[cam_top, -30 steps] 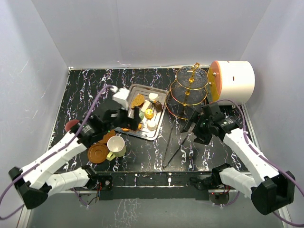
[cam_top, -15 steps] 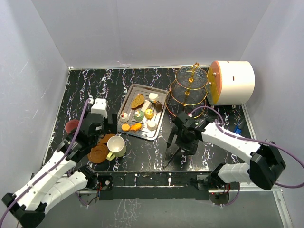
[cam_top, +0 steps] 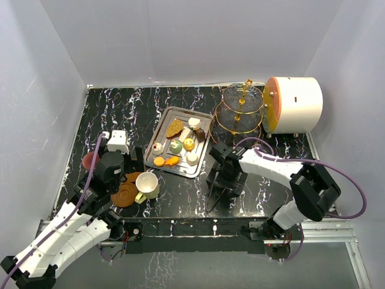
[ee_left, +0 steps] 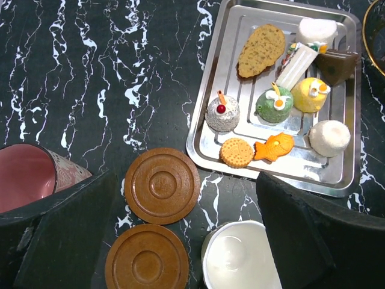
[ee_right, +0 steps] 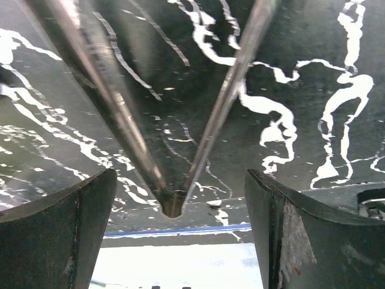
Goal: Serve the afternoon tea
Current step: Pick up the clamp from the center of the board.
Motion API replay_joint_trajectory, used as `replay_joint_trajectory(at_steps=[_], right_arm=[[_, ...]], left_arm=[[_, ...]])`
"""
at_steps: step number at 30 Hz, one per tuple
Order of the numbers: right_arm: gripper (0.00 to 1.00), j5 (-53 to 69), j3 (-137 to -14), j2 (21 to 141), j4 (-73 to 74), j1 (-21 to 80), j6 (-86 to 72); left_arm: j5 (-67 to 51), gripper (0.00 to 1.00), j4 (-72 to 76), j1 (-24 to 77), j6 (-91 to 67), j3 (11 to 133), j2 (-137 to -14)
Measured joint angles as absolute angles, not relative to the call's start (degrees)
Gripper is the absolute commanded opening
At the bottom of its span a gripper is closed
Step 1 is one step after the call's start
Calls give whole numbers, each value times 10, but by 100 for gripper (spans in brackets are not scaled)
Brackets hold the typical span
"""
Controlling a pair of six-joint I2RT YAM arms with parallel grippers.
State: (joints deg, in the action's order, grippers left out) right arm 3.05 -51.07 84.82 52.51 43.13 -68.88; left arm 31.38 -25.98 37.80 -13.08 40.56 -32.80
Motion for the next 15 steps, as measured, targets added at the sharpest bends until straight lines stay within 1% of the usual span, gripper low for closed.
replay_joint_trajectory(at_steps=[7, 15], right_arm=[[84, 25, -568, 876, 523, 436, -684], [82, 14, -580, 950, 532, 439, -663]], left_arm=[[314, 99, -258, 378, -128, 405, -330], [314, 99, -271, 378, -141, 405, -328]])
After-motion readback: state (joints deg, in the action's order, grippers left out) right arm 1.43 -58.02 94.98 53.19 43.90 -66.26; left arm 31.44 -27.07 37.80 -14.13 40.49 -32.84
